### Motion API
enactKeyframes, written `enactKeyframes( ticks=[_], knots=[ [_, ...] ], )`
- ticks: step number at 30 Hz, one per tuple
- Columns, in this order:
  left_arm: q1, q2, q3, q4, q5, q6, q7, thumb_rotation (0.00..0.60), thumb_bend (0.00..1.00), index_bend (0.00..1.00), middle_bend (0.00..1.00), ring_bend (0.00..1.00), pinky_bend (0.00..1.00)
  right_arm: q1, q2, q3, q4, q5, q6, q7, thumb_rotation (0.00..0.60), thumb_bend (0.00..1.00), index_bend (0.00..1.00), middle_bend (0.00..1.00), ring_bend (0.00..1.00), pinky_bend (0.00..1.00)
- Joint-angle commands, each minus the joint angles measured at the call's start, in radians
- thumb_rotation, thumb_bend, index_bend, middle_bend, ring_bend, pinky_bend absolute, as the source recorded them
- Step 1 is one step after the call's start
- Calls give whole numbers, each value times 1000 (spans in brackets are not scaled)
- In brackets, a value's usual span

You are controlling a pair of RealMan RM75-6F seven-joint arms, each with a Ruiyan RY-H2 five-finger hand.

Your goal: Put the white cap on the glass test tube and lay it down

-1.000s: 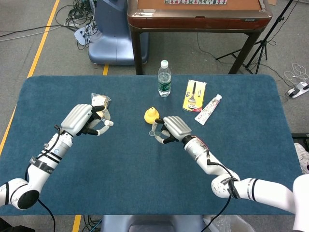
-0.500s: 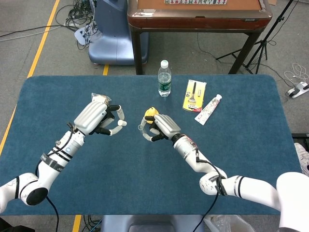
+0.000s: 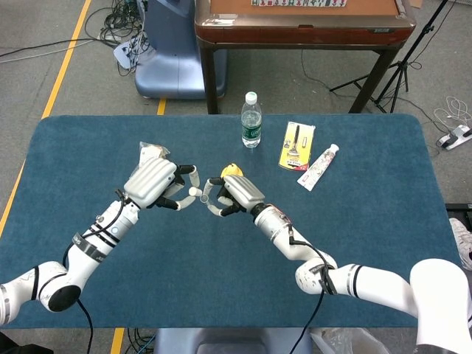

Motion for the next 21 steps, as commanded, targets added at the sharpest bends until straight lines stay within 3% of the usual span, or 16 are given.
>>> enactKeyframes(
  ticks=[1,21],
  knots=[
    [-4,-1,3,-4,-1,1,6,600,295,547,989,1000,1000,4,-3,0,1,5,0,-3,600,539,801,1000,1000,1000],
    [-25,-4,34,2,-13,9,68,600,295,551,989,1000,1000,12,4,-3,-6,25,-3,0,600,539,805,1000,1000,1000]
  ],
)
